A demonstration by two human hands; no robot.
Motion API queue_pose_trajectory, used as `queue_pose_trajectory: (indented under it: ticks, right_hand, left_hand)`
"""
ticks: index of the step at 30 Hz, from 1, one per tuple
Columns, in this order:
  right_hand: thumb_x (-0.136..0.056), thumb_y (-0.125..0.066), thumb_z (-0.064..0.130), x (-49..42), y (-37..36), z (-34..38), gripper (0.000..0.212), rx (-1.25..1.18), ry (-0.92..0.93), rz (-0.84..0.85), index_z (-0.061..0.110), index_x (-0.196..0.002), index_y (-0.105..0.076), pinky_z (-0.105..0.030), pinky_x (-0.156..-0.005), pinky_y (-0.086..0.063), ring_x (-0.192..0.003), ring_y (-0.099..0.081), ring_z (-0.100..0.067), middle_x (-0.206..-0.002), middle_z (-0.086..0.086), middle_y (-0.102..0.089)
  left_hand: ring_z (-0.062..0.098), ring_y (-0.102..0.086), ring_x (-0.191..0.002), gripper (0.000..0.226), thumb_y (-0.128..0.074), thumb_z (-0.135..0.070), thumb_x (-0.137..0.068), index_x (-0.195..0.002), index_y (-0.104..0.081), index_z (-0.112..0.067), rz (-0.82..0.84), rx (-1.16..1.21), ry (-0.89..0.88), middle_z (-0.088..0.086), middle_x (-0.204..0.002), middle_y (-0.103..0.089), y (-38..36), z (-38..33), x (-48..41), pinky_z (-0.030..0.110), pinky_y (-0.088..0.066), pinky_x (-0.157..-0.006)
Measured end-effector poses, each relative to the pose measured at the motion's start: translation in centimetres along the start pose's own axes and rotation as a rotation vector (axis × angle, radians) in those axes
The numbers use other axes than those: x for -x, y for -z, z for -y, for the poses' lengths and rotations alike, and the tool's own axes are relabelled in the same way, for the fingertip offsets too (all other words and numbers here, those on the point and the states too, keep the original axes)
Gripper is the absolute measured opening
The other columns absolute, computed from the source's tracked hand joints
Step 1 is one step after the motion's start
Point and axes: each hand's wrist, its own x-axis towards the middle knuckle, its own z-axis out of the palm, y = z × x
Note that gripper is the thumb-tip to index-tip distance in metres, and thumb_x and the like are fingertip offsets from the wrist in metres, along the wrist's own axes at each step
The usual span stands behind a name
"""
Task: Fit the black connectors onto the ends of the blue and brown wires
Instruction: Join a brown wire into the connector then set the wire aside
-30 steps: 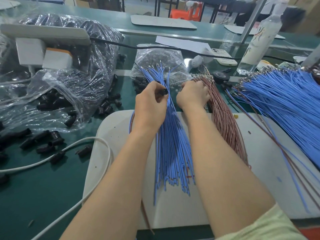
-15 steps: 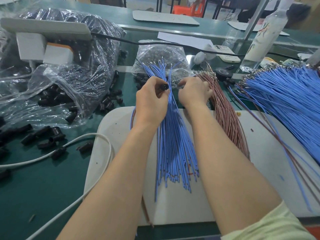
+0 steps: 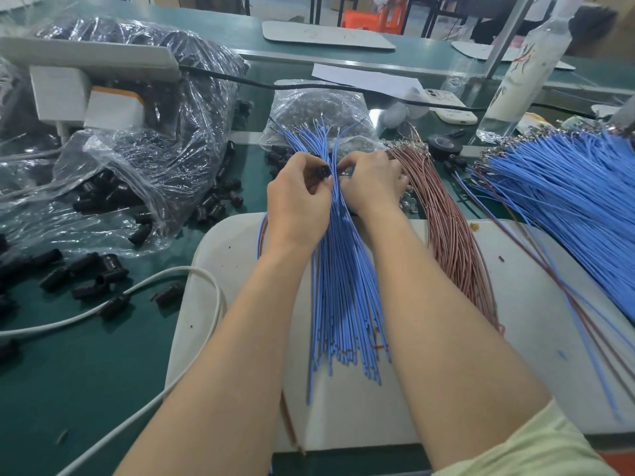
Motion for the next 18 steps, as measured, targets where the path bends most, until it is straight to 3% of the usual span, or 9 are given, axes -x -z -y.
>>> queue_pose_trajectory:
  ticks: [4,7,9,13,15,18]
  right_hand:
    - [-0.093,-0.054,0.026,-0.1,-0.1,-0.3,0.023,0.011,-0.030,-0.047,0.020,-0.115,-0.060,-0.043,-0.102,-0.028,-0.124,-0.039,-0.030,-0.129,-0.007,-0.050]
    - [-0.096,-0.051,0.025,0.6,0.5,-0.5,0.019,-0.178,-0.020,-0.191,0.014,-0.111,-0.057,-0.039,-0.099,-0.029,-0.116,-0.045,-0.025,-0.117,-0.002,-0.059]
    - [-0.095,-0.052,0.020,1.0,1.7,-0.5,0.018,-0.356,0.029,-0.266,0.015,-0.111,-0.058,-0.034,-0.093,-0.037,-0.103,-0.053,-0.020,-0.105,-0.001,-0.063]
    - [-0.090,-0.061,0.012,2.4,4.5,-0.6,0.013,-0.798,0.112,-0.139,0.015,-0.098,-0.070,-0.021,-0.072,-0.050,-0.065,-0.055,-0.002,-0.080,0.004,-0.064]
    - [-0.089,-0.062,0.006,3.7,5.2,-0.7,0.010,-1.037,0.122,-0.024,0.012,-0.093,-0.069,-0.022,-0.070,-0.055,-0.061,-0.059,-0.003,-0.074,0.001,-0.065]
    - [-0.088,-0.061,0.000,5.1,5.0,-0.9,0.011,-1.110,0.143,0.021,0.007,-0.093,-0.067,-0.019,-0.067,-0.054,-0.064,-0.066,-0.006,-0.076,-0.003,-0.067]
  left_hand:
    - [-0.006,-0.059,-0.077,0.013,-0.060,-0.004,-0.087,-0.092,-0.062,-0.017,0.003,0.002,0.004,-0.015,-0.080,-0.063,0.0,0.1,-0.1,0.005,-0.044,-0.074]
    - [-0.007,-0.059,-0.076,0.013,-0.061,-0.005,-0.088,-0.094,-0.062,-0.016,0.006,0.008,0.004,-0.015,-0.080,-0.063,0.0,0.0,-0.1,0.005,-0.044,-0.074]
    - [-0.002,-0.061,-0.079,0.012,-0.061,-0.006,-0.088,-0.094,-0.062,-0.017,0.012,0.008,0.006,-0.014,-0.082,-0.063,0.0,0.0,-0.1,0.006,-0.045,-0.076]
    - [0.000,-0.062,-0.079,0.014,-0.060,-0.004,-0.088,-0.092,-0.060,-0.017,0.018,0.026,-0.005,-0.012,-0.081,-0.064,0.0,-0.1,0.0,0.006,-0.045,-0.075]
    - [0.000,-0.061,-0.077,0.015,-0.060,-0.002,-0.087,-0.091,-0.060,-0.016,0.024,0.026,-0.003,-0.011,-0.080,-0.063,0.0,-0.1,0.0,0.005,-0.044,-0.073]
    - [0.002,-0.061,-0.077,0.015,-0.060,-0.002,-0.087,-0.091,-0.060,-0.016,0.038,0.005,-0.004,-0.010,-0.079,-0.063,-0.1,-0.2,0.1,0.006,-0.045,-0.074]
